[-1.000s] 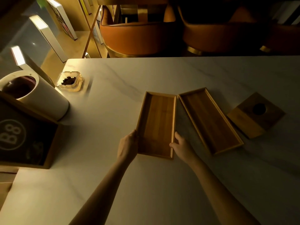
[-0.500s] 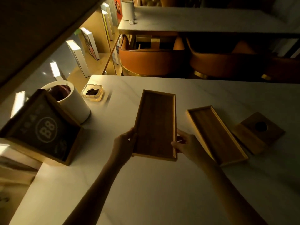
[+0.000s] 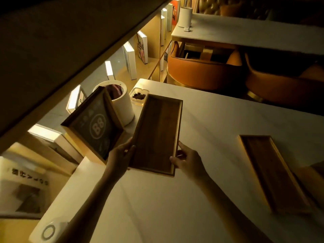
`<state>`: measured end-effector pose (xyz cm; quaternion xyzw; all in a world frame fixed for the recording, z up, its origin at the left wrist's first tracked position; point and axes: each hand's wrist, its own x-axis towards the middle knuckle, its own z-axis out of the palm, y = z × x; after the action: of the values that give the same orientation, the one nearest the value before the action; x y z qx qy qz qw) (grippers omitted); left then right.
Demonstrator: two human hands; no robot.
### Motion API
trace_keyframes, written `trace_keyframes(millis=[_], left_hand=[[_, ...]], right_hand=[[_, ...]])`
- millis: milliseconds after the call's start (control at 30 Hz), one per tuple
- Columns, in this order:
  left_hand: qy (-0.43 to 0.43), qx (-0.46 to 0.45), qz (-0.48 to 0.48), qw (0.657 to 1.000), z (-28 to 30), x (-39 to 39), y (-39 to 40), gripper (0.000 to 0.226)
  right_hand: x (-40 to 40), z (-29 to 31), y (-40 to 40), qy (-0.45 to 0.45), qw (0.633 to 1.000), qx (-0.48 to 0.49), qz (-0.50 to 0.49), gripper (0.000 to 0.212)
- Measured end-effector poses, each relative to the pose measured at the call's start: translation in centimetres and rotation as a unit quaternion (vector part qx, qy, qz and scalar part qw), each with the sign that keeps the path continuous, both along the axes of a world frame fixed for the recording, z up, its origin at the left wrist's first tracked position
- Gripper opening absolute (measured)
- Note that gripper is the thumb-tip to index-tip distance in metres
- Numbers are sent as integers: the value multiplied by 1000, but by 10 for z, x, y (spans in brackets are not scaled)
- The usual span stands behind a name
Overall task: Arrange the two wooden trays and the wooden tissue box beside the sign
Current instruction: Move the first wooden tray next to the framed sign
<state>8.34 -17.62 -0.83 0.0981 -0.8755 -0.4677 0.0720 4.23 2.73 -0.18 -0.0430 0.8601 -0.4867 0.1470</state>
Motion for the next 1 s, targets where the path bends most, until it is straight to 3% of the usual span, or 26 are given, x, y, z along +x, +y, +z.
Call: trace_keyframes(millis=[233, 700, 1000], left_hand=[[-40, -24, 58, 997, -36, 10, -37, 29], [-65, -97, 78, 990, -80, 1, -58, 39], [-27, -108, 92, 990, -84, -8, -54, 30]], right_hand=[[1, -36, -40, -48, 998, -13, 39, 58], [-4, -68, -65, -129, 991, -29, 20, 64], [-7, -74, -66, -141, 990, -24, 12, 65]])
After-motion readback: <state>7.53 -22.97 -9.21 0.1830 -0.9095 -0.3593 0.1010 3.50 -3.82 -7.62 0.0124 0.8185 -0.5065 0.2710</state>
